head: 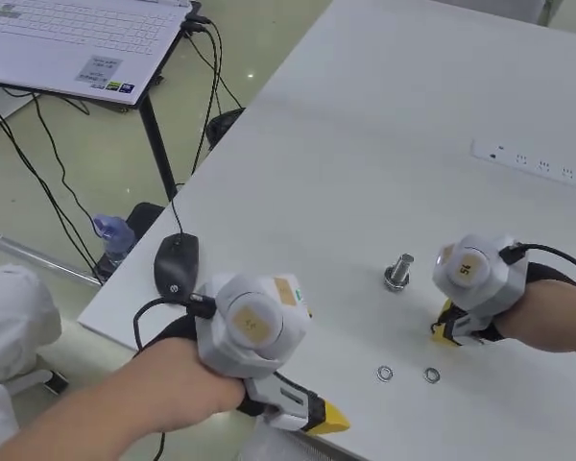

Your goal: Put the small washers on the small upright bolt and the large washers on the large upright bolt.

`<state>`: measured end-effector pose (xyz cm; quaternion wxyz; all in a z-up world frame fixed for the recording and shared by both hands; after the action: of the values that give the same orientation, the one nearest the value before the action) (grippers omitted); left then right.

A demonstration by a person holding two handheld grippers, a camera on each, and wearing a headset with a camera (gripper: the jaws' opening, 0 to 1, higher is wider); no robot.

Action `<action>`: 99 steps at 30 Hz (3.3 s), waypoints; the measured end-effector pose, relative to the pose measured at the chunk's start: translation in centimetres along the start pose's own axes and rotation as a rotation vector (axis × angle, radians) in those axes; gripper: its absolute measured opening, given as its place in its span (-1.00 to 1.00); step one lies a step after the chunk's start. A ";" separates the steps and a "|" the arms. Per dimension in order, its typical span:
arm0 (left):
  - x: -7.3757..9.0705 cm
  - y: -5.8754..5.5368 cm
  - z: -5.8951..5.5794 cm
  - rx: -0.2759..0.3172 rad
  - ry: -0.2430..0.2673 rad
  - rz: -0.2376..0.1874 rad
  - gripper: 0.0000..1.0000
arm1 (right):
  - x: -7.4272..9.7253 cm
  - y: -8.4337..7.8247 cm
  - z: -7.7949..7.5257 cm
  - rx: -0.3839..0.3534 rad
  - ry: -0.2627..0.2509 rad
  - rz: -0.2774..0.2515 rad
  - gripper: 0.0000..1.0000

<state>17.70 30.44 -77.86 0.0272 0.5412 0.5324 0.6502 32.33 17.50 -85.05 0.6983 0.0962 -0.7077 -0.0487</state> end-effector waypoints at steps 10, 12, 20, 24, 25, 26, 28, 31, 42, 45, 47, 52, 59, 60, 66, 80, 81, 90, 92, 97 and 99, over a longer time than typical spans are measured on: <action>0.0 0.3 -0.2 0.004 0.006 -0.013 0.53 | 0.1 0.0 -0.2 -0.049 -0.010 0.023 -0.75; 0.0 0.4 -0.2 0.005 0.009 -0.016 0.53 | 0.1 -0.1 -0.3 -0.062 -0.004 0.014 -0.76; -0.1 0.8 0.0 -0.005 0.013 -0.026 0.54 | 0.1 0.0 -0.2 -0.065 -0.011 0.019 -0.76; -0.1 1.1 0.1 -0.010 0.014 -0.031 0.57 | 0.9 0.8 -0.3 -0.091 -0.035 -0.035 -0.76; -0.1 1.1 0.1 -0.010 0.015 -0.031 0.58 | 1.3 0.9 -0.3 -0.098 -0.040 -0.044 -0.76; -0.1 1.2 0.1 -0.015 0.014 -0.029 0.57 | 1.9 1.0 -0.2 -0.100 -0.035 -0.053 -0.76; -0.1 1.2 0.2 -0.024 0.013 -0.023 0.56 | 2.7 1.0 0.0 -0.112 -0.033 -0.067 -0.76; -0.2 1.4 0.3 -0.027 0.022 -0.032 0.60 | 3.6 0.5 0.1 -0.115 -0.035 -0.063 -0.76; -0.9 2.1 0.2 -0.030 0.012 -0.052 0.66 | 7.5 -1.9 1.0 -0.162 -0.030 -0.073 -0.76; -1.2 2.4 0.2 -0.050 0.014 -0.045 0.67 | 8.1 -2.8 1.5 -0.168 -0.027 -0.066 -0.76; -1.3 2.7 0.2 -0.047 0.015 -0.052 0.69 | 8.5 -3.6 1.9 -0.162 -0.027 -0.054 -0.76; -1.7 3.0 0.0 -0.060 0.017 -0.054 0.71 | 9.2 -5.9 1.7 -0.209 -0.043 -0.049 -0.76; -1.9 2.5 0.2 -0.063 0.029 -0.041 0.71 | 9.8 -7.1 0.6 -0.266 -0.068 -0.057 -0.76; -1.9 2.4 0.2 -0.068 0.030 -0.033 0.72 | 9.8 -7.2 0.5 -0.267 -0.069 -0.057 -0.76; -1.9 2.4 0.3 -0.069 0.032 -0.032 0.71 | 10.0 -6.9 -0.7 -0.267 -0.088 -0.056 -0.76; -1.8 2.3 1.1 -0.066 0.039 -0.028 0.71 | 9.1 -5.5 -2.2 -0.242 -0.082 -0.048 -0.76; -1.8 2.3 1.1 -0.064 0.040 -0.028 0.71 | 9.0 -5.3 -2.3 -0.242 -0.079 -0.050 -0.76; -1.6 2.1 1.4 -0.068 0.052 -0.026 0.71 | 8.2 -5.0 -2.5 -0.240 -0.071 -0.040 -0.76; -1.6 2.0 1.4 -0.063 0.049 -0.024 0.69 | 8.1 -5.0 -2.6 -0.235 -0.071 -0.036 -0.76; -1.6 2.2 1.3 -0.052 0.048 -0.042 0.71 | 7.9 -5.1 -2.5 -0.231 -0.065 -0.023 -0.76; -1.7 2.1 1.3 -0.053 0.046 -0.037 0.70 | 7.8 -5.2 -2.6 -0.227 -0.065 -0.017 -0.76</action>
<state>20.46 29.39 -77.68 0.0415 0.5153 0.5253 0.6758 35.20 10.96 -78.44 0.6808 0.0212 -0.7192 -0.1375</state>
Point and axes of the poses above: the centre of the closed fingertips' face, and the gripper's own axes: x roughly backward along the fingers, z roughly to its left, y roughly out of its top, the point moved 3 cm from there along x, roughly backward along the fingers, and after that the axes turned 1 degree about x, right-handed, at the moved point
